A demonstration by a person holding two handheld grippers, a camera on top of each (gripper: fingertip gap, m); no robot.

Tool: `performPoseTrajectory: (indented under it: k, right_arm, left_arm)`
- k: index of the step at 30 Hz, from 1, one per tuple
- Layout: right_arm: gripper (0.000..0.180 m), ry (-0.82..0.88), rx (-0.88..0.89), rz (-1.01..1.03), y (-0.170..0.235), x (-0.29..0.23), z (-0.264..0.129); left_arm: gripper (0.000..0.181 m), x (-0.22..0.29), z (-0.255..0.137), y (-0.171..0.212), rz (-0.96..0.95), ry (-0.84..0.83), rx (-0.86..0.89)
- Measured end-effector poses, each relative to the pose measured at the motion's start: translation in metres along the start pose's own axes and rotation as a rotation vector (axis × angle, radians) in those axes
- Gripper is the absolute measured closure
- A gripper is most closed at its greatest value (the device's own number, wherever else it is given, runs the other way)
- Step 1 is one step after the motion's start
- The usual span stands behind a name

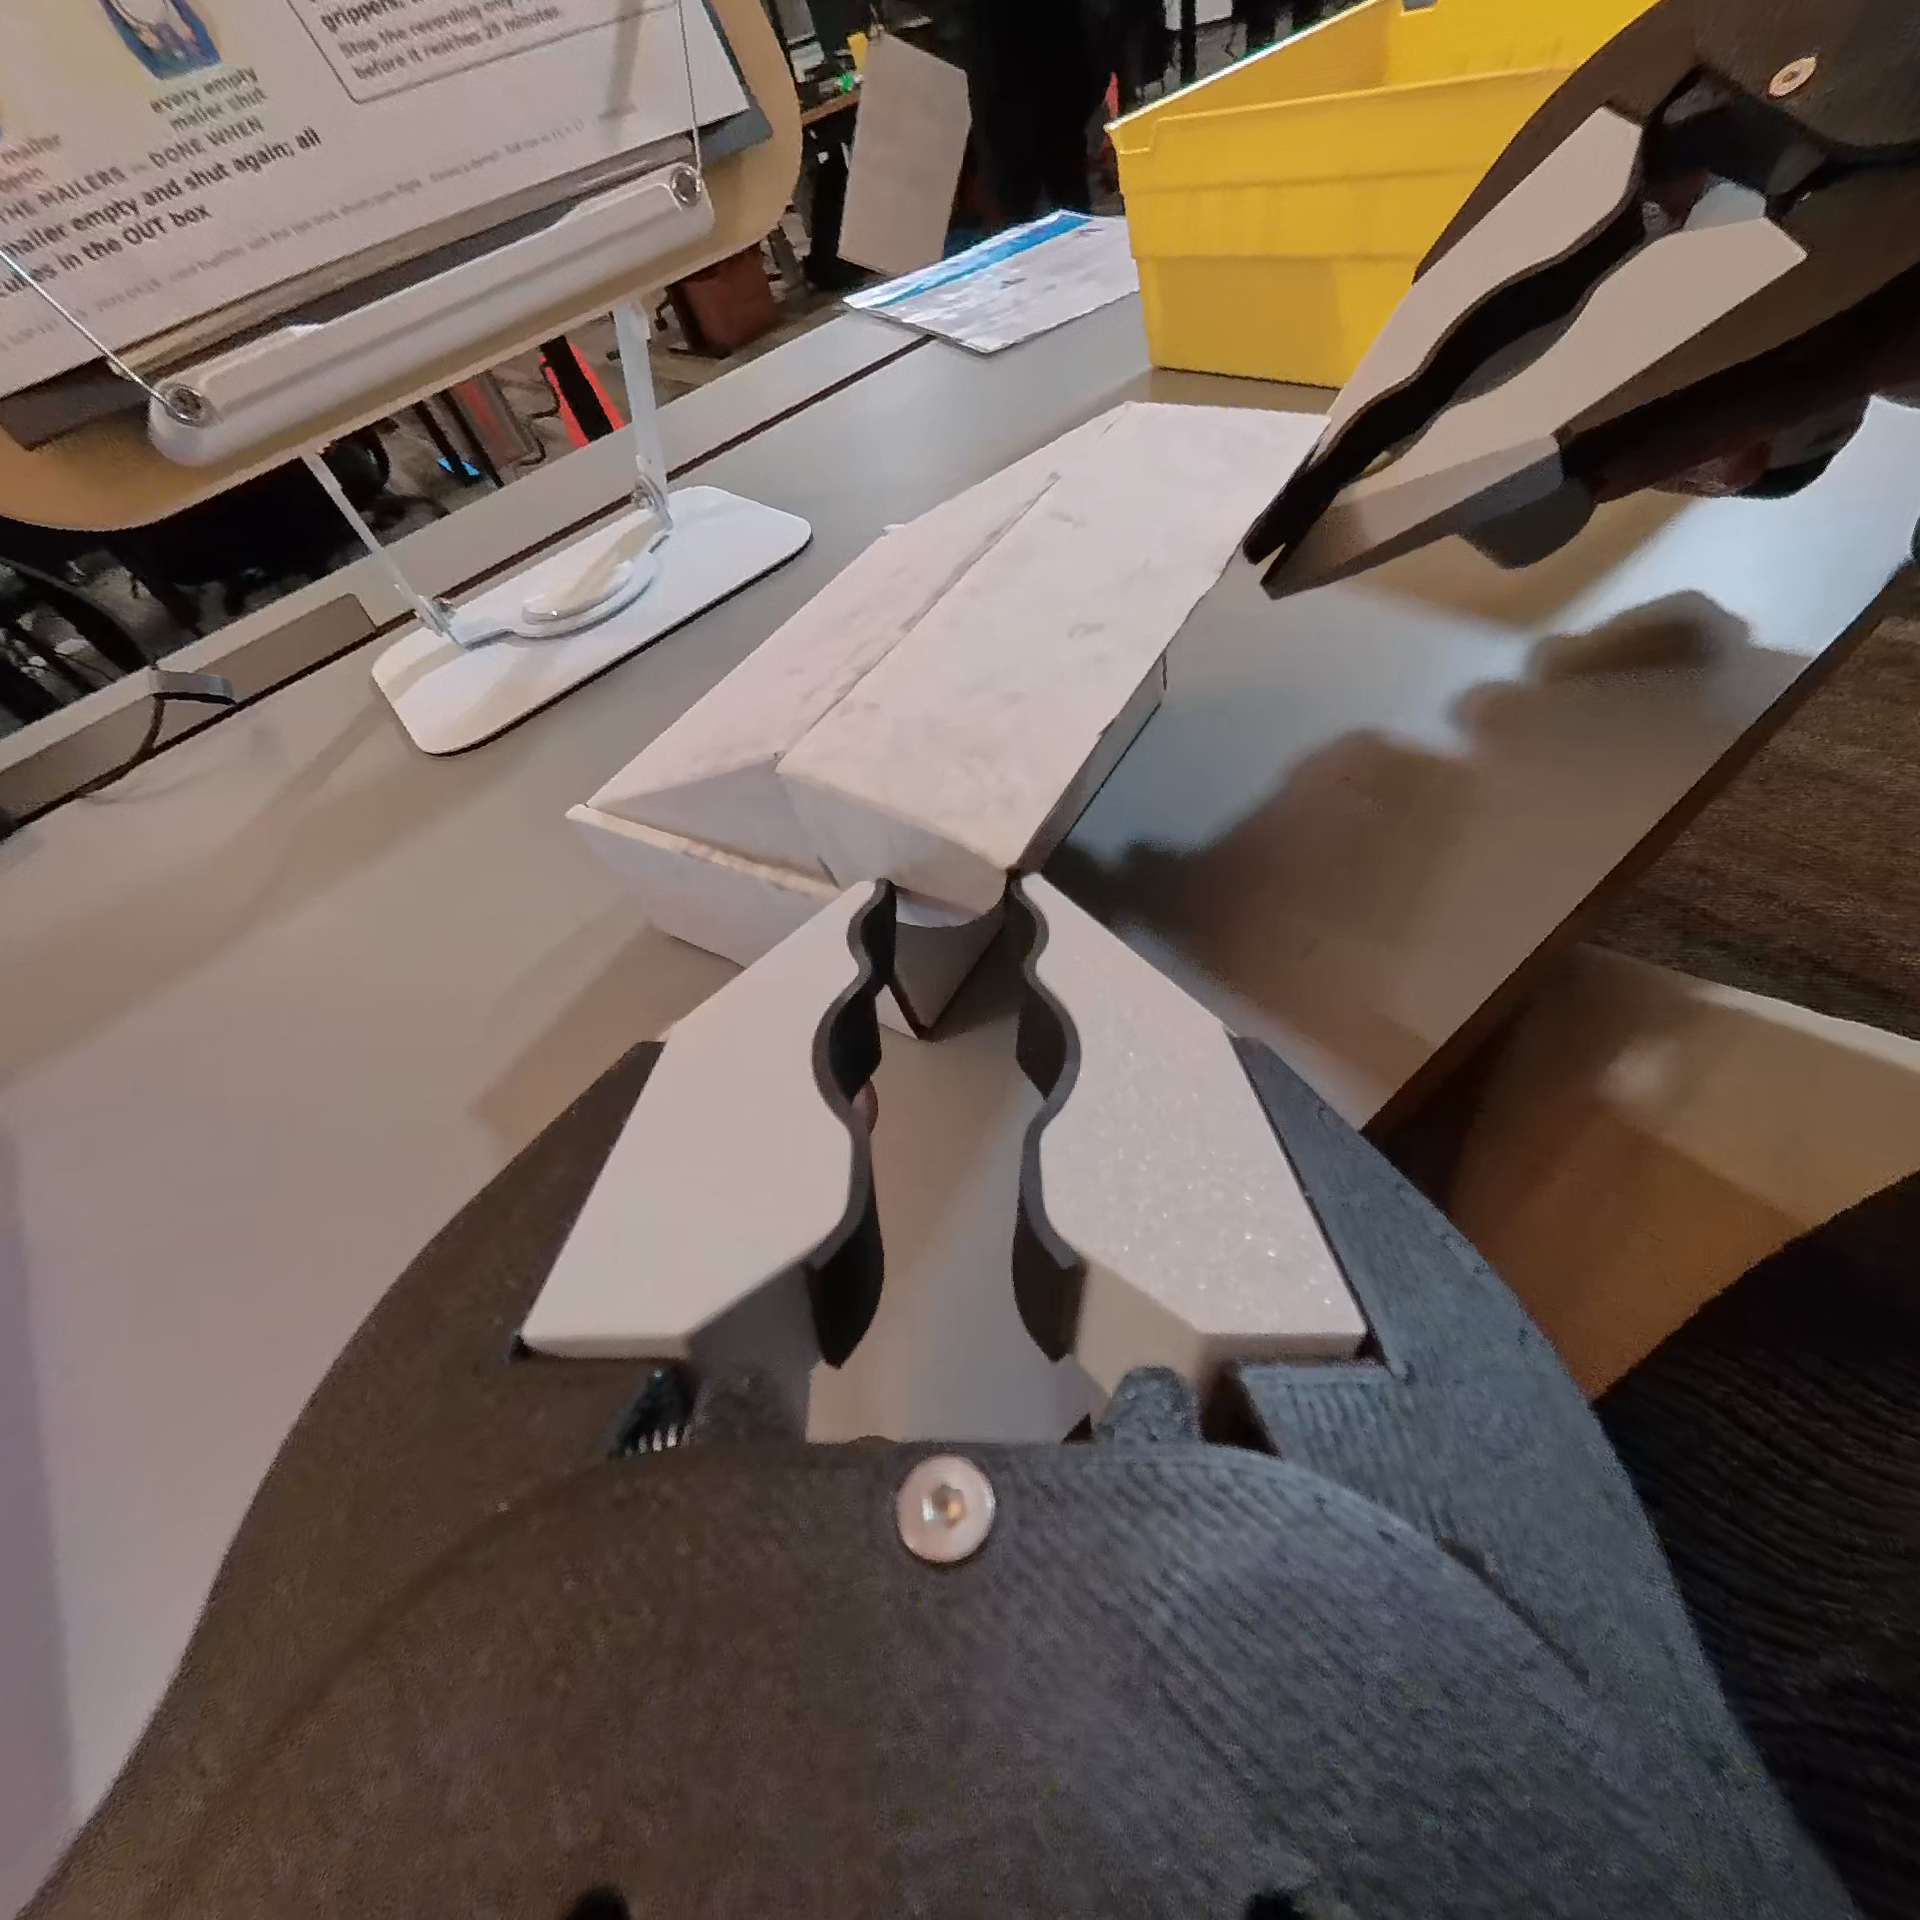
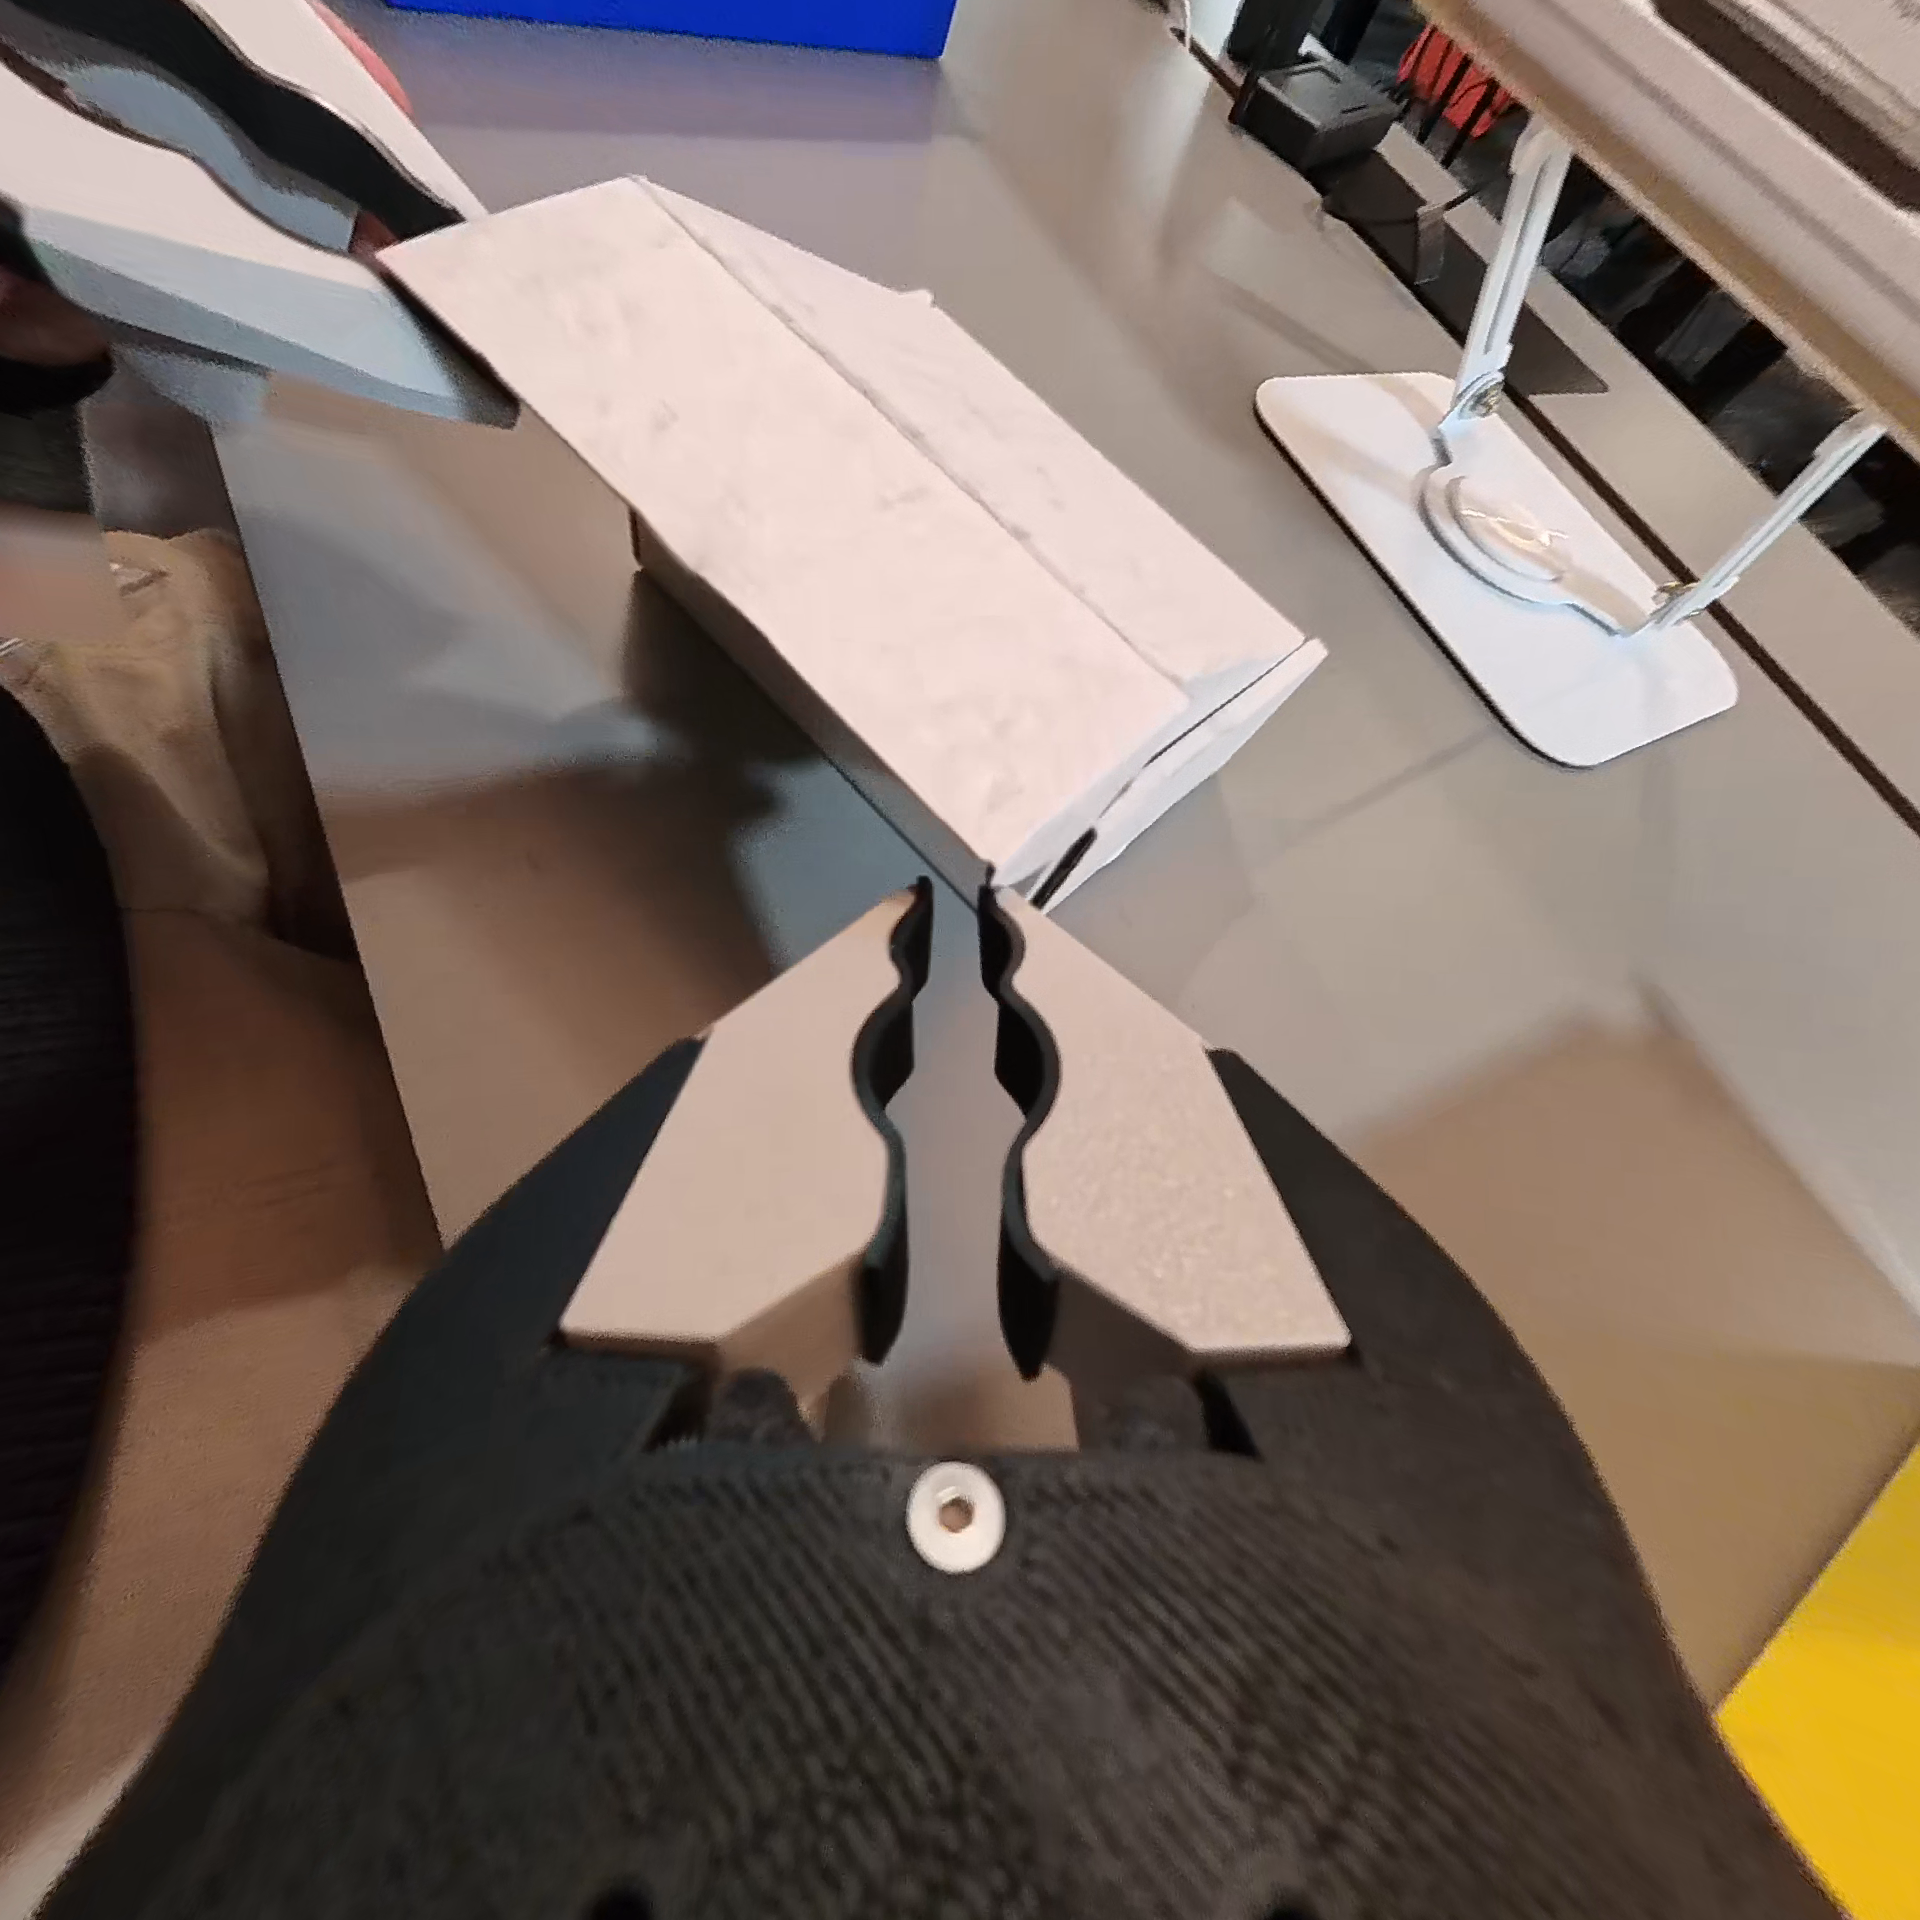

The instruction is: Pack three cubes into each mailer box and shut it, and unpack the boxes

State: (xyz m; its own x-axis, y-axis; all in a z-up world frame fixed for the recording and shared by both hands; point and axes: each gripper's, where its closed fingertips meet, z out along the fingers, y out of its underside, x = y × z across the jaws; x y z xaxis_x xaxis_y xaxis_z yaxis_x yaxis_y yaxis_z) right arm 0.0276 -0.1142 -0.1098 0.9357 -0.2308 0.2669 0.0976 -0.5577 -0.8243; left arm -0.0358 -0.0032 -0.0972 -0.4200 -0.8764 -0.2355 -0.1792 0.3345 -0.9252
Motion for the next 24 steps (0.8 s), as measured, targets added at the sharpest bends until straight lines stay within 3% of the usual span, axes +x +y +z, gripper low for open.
performPoseTrajectory:
  k: [3, 17, 19, 24]
  right_arm:
    - [0.18, 0.024, 0.007, -0.006, -0.002, 0.004, -0.001]
    - [0.179, 0.019, -0.039, -0.021, 0.007, 0.005, -0.004]
    - [0.166, 0.025, -0.049, -0.008, 0.01, 0.007, -0.003]
    - [0.149, 0.045, -0.071, -0.016, 0.014, 0.009, -0.001]
  left_arm:
    - [0.164, -0.001, 0.0, -0.001, 0.014, -0.011, 0.005]
    - [0.172, 0.001, 0.0, 0.006, 0.034, -0.006, -0.03]
    - [0.17, -0.001, 0.0, 0.005, 0.036, -0.022, -0.026]
    - [0.145, -0.007, 0.003, 0.007, 0.07, -0.073, -0.035]
